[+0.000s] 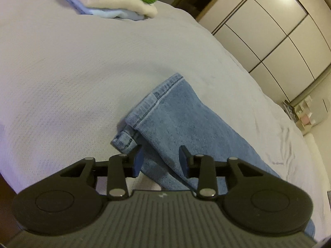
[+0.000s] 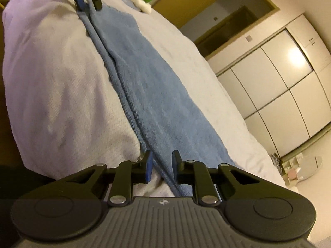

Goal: Fold clothes

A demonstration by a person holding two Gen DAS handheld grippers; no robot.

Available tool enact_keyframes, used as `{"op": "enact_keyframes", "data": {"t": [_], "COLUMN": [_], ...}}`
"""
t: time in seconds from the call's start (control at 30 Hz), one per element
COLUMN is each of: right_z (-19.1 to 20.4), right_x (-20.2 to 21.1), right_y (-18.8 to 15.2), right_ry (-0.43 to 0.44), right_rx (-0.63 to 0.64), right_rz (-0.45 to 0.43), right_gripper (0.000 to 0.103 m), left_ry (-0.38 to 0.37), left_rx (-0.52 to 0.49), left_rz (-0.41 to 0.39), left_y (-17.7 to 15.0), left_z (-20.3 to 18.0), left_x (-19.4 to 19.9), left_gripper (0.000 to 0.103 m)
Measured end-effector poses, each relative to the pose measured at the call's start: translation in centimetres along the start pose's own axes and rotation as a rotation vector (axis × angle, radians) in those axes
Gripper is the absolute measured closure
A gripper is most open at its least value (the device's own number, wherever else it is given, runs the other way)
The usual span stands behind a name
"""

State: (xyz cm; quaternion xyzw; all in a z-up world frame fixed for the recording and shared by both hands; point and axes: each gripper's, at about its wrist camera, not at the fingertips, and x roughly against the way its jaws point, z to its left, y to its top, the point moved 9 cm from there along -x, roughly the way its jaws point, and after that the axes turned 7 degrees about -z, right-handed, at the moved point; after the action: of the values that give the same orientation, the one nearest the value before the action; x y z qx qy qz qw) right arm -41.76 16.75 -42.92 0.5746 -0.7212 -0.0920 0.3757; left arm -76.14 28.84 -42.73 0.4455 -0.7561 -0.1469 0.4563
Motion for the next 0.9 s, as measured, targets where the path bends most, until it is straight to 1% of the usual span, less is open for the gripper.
{"op": "enact_keyframes", "data": {"t": [0.13, 0.2, 0.3, 0.33, 0.37, 0.4, 0.43, 0.5, 0.6, 0.7, 0.83, 0.9], "right_z": [0.2, 0.3, 0.8, 0.8, 0.8, 0.7, 0.7, 0.2, -0.6, -1.6, -1.3, -0.5], "right_x": [-0.8, -1.2, -1.8, -1.9, -2.0, -2.0, -1.9, -1.6, -1.0, -0.4, -0.2, -0.6], "right_y": [-0.7, -1.0, -1.2, -1.3, -1.3, -1.3, -1.4, -1.3, -1.1, -0.9, -1.3, -1.6], "right_ry": [0.020, 0.029, 0.038, 0.038, 0.039, 0.043, 0.048, 0.046, 0.038, 0.024, 0.048, 0.063], "right_rx": [0.001, 0.005, 0.026, 0.027, 0.025, 0.017, 0.006, -0.017, -0.049, -0.070, -0.067, -0.055], "right_rz": [0.012, 0.015, 0.008, 0.004, 0.001, -0.004, -0.010, -0.018, -0.029, -0.042, -0.032, -0.023], "right_gripper": [0.086, 0.086, 0.085, 0.085, 0.085, 0.086, 0.090, 0.103, 0.103, 0.103, 0.103, 0.103], "left_ry": [0.015, 0.020, 0.026, 0.029, 0.032, 0.036, 0.039, 0.026, -0.003, -0.012, 0.019, 0.023], "left_rx": [0.002, 0.003, -0.028, -0.042, -0.057, -0.070, -0.078, -0.088, -0.123, -0.157, -0.180, -0.178], "left_rz": [0.004, 0.001, -0.010, -0.015, -0.023, -0.030, -0.036, -0.061, -0.105, -0.119, -0.091, -0.108], "left_y": [0.0, -0.1, -0.2, -0.2, -0.2, -0.2, -0.2, -0.1, -0.1, -0.6, -1.6, -1.5], "left_z": [0.0, 0.0, -0.3, -0.4, -0.6, -0.7, -0.7, -1.0, -1.7, -2.0, -0.9, -0.6], "left_x": [-0.5, -0.6, -0.6, -0.6, -0.5, -0.4, -0.2, 0.5, 2.0, 3.1, 2.6, 2.8], "left_gripper": [0.072, 0.070, 0.070, 0.072, 0.084, 0.101, 0.101, 0.103, 0.103, 0.103, 0.103, 0.103]}}
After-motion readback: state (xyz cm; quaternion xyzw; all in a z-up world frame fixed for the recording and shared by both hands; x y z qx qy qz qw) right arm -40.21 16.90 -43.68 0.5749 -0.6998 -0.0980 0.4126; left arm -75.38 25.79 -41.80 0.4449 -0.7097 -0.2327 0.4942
